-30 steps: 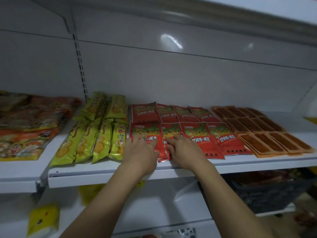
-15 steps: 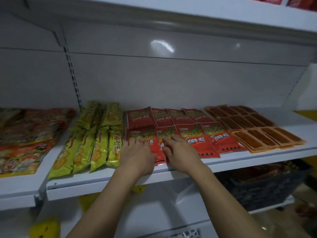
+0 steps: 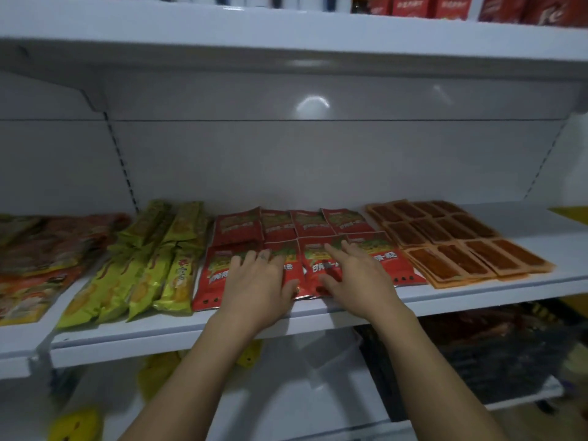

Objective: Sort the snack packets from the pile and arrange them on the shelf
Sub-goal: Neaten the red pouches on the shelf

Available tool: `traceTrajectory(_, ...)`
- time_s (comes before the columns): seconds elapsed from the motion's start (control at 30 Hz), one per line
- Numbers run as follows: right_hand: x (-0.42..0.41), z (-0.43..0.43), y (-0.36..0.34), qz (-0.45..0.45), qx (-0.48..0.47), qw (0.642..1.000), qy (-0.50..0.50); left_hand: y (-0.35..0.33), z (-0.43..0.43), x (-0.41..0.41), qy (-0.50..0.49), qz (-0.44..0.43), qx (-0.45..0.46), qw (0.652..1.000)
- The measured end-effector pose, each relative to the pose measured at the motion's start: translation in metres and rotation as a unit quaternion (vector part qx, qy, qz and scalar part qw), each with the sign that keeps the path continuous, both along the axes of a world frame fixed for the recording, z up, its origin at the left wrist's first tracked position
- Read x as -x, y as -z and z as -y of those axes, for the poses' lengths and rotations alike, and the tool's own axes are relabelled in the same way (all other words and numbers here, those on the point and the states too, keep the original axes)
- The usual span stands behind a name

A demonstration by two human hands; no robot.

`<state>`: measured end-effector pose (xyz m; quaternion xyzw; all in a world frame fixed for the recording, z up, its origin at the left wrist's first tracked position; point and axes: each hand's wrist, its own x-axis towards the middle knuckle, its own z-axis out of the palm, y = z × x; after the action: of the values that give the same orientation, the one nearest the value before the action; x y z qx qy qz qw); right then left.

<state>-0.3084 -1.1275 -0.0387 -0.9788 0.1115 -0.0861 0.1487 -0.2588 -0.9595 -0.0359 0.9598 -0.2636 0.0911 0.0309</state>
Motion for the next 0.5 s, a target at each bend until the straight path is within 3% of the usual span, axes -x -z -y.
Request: traceTrajectory(0.5, 0.099, 0.168, -0.007, 0.026, -0.013, 0.999, 0.028, 0.000, 0.163, 0.075, 0.074, 0.006, 0.033, 0.997)
